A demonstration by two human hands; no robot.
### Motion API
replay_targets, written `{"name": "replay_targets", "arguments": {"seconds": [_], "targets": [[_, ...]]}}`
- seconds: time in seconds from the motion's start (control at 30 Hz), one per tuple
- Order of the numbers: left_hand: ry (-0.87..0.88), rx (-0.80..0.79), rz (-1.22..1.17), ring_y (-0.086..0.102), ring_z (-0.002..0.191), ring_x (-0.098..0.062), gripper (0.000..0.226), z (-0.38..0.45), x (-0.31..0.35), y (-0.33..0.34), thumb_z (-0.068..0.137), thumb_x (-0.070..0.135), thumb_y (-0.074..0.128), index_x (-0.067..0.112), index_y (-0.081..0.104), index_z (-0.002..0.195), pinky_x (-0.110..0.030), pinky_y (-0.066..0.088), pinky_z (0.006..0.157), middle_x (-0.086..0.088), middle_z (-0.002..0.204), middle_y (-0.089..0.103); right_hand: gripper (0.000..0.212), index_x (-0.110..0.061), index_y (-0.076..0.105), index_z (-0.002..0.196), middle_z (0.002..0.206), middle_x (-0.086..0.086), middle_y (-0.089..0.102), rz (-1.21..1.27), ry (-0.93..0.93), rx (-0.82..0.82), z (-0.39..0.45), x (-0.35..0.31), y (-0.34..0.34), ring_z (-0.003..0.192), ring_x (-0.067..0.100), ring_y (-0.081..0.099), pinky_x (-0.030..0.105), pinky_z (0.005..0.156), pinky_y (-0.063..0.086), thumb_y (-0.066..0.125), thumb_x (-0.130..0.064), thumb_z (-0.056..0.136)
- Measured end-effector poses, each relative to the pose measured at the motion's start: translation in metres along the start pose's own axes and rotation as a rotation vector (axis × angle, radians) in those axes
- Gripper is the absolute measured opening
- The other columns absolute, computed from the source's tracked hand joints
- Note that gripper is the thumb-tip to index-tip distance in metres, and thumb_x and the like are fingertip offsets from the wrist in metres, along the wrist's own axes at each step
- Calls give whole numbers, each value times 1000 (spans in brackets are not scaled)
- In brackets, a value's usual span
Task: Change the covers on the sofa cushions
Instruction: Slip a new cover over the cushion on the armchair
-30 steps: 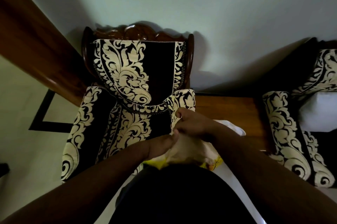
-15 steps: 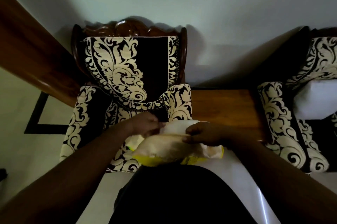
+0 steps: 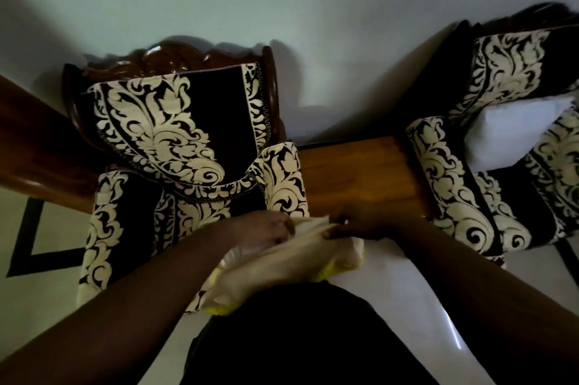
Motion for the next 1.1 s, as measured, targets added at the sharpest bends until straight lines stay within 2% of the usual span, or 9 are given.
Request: {"name": "replay_targets", "arguments": {"seconds": [0.2,0.27,0.33,0.43,0.6,0.7,0.8,0.97,1.1], "targets": [[257,172,392,49,132,-20,51,42,42,-3,99,23,56,29,45,148,-32,43,107,0,152,41,33,-35,70,87,103,-2,67,34,-131,105,20,-20,-7,93,14,62,42,84,55,57,-65,92],[258,119,310,53,122,-12,50,39,38,17,103,22,52,30,41,151,-29,44,102,1,144,52,37,-23,71,86,93,3,66,-25,-123,60,10,-15,-11,83,13,60,34,74,51,57,-55,96],[169,-20,333,59,98,-5,30,42,27,41,105,17,47,33,65,123,-29,44,87,8,115,68,36,-27,62,76,79,-4,58,-73,-68,15,5,-2,-11,72,7,52,26,64,41,56,-56,97],[107,-122,259,50,69,8,33,49,25,50,103,11,45,32,67,89,-28,43,77,21,79,61,38,-34,48,69,74,-11,50,-138,-2,56,4,10,-11,68,4,46,25,64,37,55,-58,97],[119,115,68,67,87,-2,25,56,35,26,109,23,39,27,63,114,-15,53,76,9,101,70,55,-10,72,95,89,10,68,163,12,230,34,-6,-16,79,19,61,30,69,46,53,-62,95],[69,12,-58,58,122,-10,39,55,19,33,105,10,45,28,55,139,-18,45,93,7,131,61,51,-14,68,108,102,-1,61,25,25,16,28,5,-8,97,16,56,25,81,45,47,-60,99],[-20,-129,47,60,114,-17,33,60,7,50,99,9,54,21,64,128,-29,45,94,6,119,61,46,-12,67,95,82,-7,52,-121,20,-163,12,26,4,75,8,48,22,65,36,53,-55,99],[-119,-257,546,52,128,-37,41,69,37,51,103,9,47,3,44,143,-36,46,95,-20,142,50,31,-13,63,82,70,-8,55,330,-83,-98,22,-5,3,60,-1,49,16,59,42,68,-40,95],[1,-235,669,50,131,-33,40,81,49,66,106,31,44,14,55,140,-35,42,96,-13,146,52,65,-11,65,125,119,8,67,1,180,-369,20,16,39,108,20,63,33,96,49,58,-66,90]]}}
Point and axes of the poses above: each hand's wrist, its own z-axis towards the middle knuckle, its own y-axis out of the palm, x = y × z, the point moved 8 cm from there along z, towards the middle knuckle
